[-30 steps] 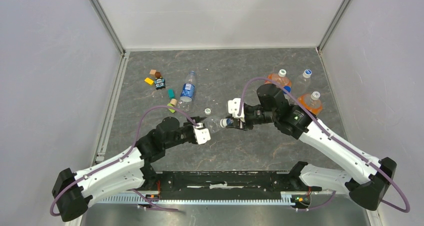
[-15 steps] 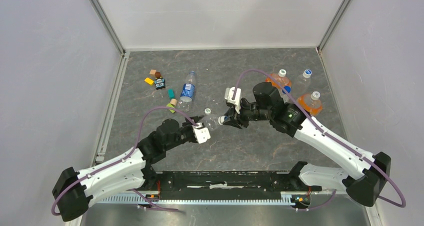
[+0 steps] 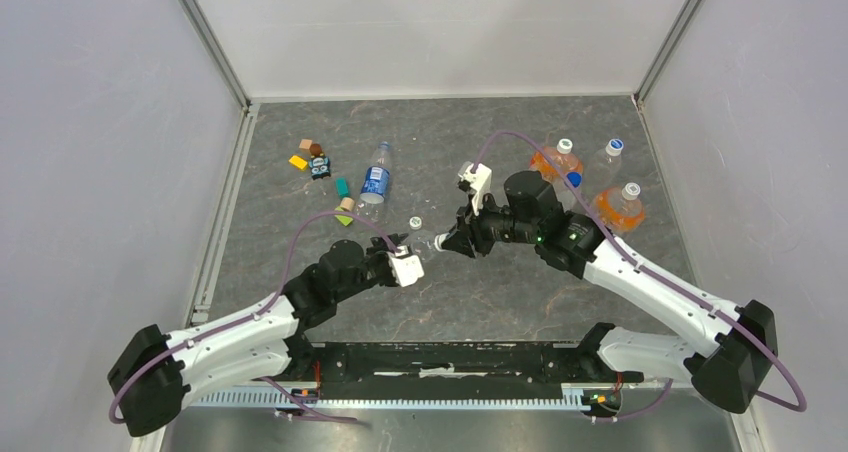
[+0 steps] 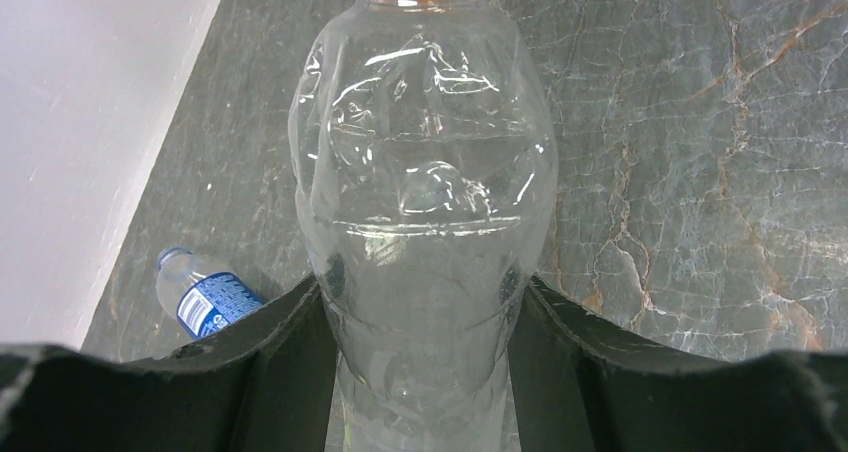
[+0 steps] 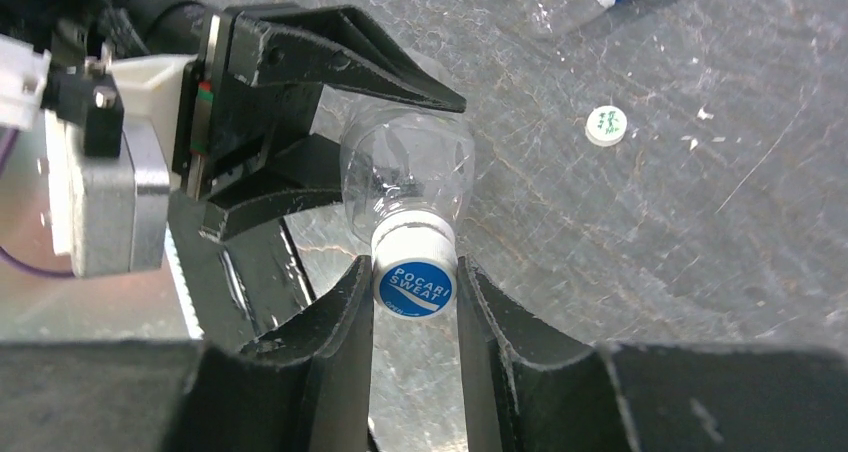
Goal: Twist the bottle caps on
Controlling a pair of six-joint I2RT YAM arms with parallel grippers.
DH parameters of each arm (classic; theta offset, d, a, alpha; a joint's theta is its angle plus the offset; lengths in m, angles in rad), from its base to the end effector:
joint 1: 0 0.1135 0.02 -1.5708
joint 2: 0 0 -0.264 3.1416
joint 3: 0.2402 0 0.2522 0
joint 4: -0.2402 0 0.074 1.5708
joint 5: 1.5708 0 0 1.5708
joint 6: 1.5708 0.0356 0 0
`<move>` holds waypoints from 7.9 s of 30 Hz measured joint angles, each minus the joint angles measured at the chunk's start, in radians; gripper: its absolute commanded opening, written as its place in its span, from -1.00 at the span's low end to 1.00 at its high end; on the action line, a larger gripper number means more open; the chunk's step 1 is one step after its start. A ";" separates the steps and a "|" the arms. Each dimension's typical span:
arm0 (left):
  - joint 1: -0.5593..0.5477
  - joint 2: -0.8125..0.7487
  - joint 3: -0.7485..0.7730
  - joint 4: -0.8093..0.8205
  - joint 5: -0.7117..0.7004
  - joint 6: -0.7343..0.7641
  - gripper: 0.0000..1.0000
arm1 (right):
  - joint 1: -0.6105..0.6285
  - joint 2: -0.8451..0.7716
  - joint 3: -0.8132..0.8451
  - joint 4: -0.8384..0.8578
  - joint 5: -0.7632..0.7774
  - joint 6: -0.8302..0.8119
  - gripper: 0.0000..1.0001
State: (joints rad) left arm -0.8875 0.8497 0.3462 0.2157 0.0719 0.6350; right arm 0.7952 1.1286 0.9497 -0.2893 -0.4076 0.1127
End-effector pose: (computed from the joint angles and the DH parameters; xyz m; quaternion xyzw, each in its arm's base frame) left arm 0.1206 -0.1522 0.2151 0.5679 0.5648 -0.1039 0.5896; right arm 0.1677 0.1912 0.3194 -0.3791 0.7506 0.3799 0.3854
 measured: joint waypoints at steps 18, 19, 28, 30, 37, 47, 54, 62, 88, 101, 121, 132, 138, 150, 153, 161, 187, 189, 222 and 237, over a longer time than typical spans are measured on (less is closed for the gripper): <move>-0.007 0.043 -0.010 0.047 -0.082 -0.003 -0.96 | -0.001 -0.001 -0.063 0.074 0.192 0.562 -1.00; -0.009 0.045 -0.010 0.047 -0.089 -0.003 -0.95 | -0.001 -0.002 -0.070 0.081 0.202 0.592 -1.00; -0.025 0.064 -0.010 0.048 -0.143 -0.009 -0.95 | 0.002 -0.009 -0.129 0.163 0.238 0.697 -1.00; -0.025 0.064 -0.010 0.053 -0.147 -0.025 -0.95 | 0.002 -0.009 -0.130 0.176 0.238 0.678 -1.00; -0.025 0.064 -0.010 0.103 -0.120 -0.101 -0.95 | -0.008 -0.040 -0.128 0.223 0.185 0.502 -1.00; -0.024 0.058 -0.010 0.161 -0.045 -0.144 -0.96 | -0.085 -0.010 -0.011 0.129 -0.087 0.220 -1.00; -0.025 0.058 -0.018 0.164 -0.020 -0.156 -0.95 | -0.085 0.015 0.013 0.109 -0.186 0.179 -1.00; -0.032 0.060 0.044 0.049 -0.023 -0.232 -0.96 | -0.084 0.019 0.046 0.053 -0.158 0.107 -1.00; -0.036 0.047 0.099 -0.096 -0.040 -0.288 -0.95 | -0.077 0.049 0.073 0.018 -0.124 0.056 -1.00; -0.036 0.080 0.095 -0.071 -0.088 -0.320 -0.95 | -0.050 0.011 -0.019 0.140 0.051 0.262 -1.00; -0.075 0.109 0.107 -0.109 -0.255 -0.219 -0.96 | -0.019 0.045 -0.031 0.129 0.206 0.528 -1.00; -0.097 0.120 0.107 -0.113 -0.317 -0.156 -0.95 | 0.050 0.037 -0.031 0.068 0.397 0.799 -1.00; -0.136 0.134 0.107 -0.117 -0.397 -0.061 -0.95 | 0.080 0.038 -0.031 0.010 0.475 0.933 -1.00; -0.170 0.152 0.104 -0.134 -0.463 0.002 -0.96 | 0.155 -0.006 -0.139 0.044 0.626 1.255 -1.00; -0.171 0.156 0.104 -0.136 -0.454 -0.027 -0.96 | 0.168 -0.029 -0.180 0.076 0.655 1.331 -1.00; -0.175 0.156 0.104 -0.098 -0.415 -0.081 -0.95 | 0.189 -0.098 -0.228 0.108 0.723 1.416 -1.00; -0.187 0.175 0.108 0.047 -0.376 -0.136 -0.96 | 0.200 -0.172 -0.207 0.082 0.854 1.289 0.55; -0.187 0.181 0.109 0.047 -0.375 -0.143 -0.95 | 0.200 -0.176 -0.200 0.082 0.864 1.251 0.71; 0.084 0.166 0.168 0.034 0.421 -0.415 -0.95 | -0.084 -0.278 0.027 0.010 -0.095 -0.402 0.56; 0.088 0.160 0.168 0.071 0.598 -0.421 -0.95 | -0.097 -0.205 0.069 -0.078 -0.357 -0.543 0.19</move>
State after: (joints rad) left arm -0.7998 1.0100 0.5140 0.2871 0.6701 0.2142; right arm 0.6979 0.9234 1.0191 -0.3676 -0.7647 -0.4305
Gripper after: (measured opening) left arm 0.610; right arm 0.620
